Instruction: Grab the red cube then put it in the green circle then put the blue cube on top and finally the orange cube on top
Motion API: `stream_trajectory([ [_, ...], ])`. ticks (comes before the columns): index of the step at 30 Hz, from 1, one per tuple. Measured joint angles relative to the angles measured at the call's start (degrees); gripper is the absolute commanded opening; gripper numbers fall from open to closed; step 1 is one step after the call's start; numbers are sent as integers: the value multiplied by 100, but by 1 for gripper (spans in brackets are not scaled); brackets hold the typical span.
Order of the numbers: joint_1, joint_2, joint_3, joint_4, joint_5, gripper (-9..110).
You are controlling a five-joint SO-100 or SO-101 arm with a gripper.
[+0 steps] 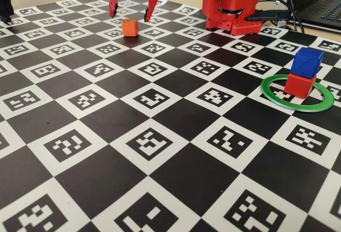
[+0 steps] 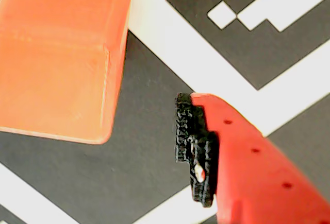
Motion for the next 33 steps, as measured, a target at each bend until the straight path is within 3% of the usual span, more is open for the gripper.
stream_trajectory([
  [14, 105, -615, 0, -492, 0, 34],
  [33, 167, -615, 0, -642, 26, 12],
])
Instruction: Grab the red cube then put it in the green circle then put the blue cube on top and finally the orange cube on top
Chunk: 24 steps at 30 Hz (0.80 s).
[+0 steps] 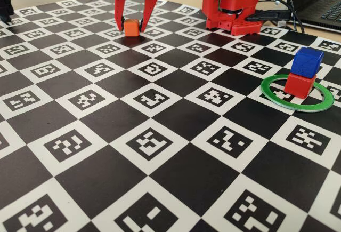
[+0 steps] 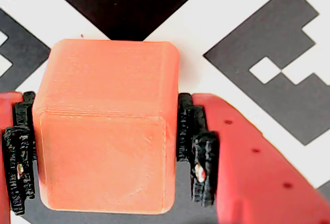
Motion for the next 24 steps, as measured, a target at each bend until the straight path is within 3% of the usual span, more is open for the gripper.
stream_trajectory([
  [14, 9, 0, -510, 773, 105, 6],
  [24, -1090, 791, -1099, 1969, 413, 5],
])
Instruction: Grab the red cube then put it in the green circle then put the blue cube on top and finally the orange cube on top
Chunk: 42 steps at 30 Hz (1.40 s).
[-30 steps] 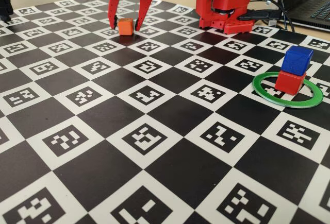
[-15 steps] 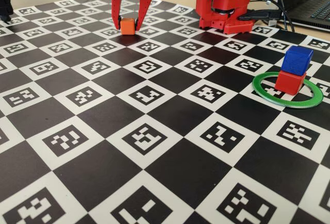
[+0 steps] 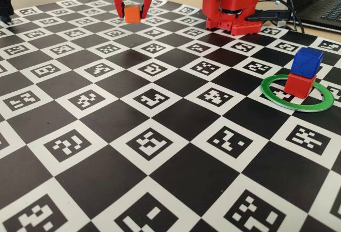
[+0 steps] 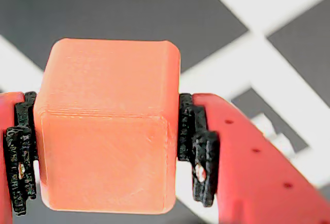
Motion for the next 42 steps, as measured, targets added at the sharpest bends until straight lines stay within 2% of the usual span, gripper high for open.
stream_trajectory([
  [12, -2364, 1204, -141, 853, 835, 5],
  [25, -5353, 1371, -712, 1046, 1679, 5],
  [31, -6231, 404, -1600, 1239, 2109, 5],
  [42, -7005, -1327, -3322, 1538, 2927, 5],
])
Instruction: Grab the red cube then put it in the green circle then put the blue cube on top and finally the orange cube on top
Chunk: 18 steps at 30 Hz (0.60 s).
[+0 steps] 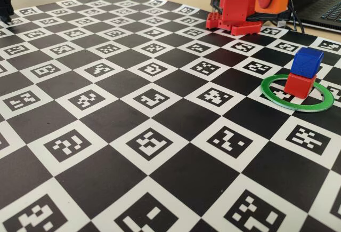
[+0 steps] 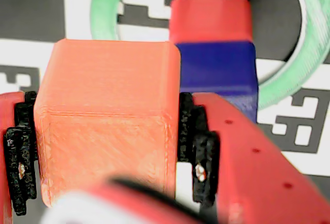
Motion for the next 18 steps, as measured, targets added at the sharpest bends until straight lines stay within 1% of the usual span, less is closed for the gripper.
stream_trajectory([
  [12, -1099, -896, -976, 149, 703, 5],
  [18, -1257, -1397, -1292, 185, 905, 5],
])
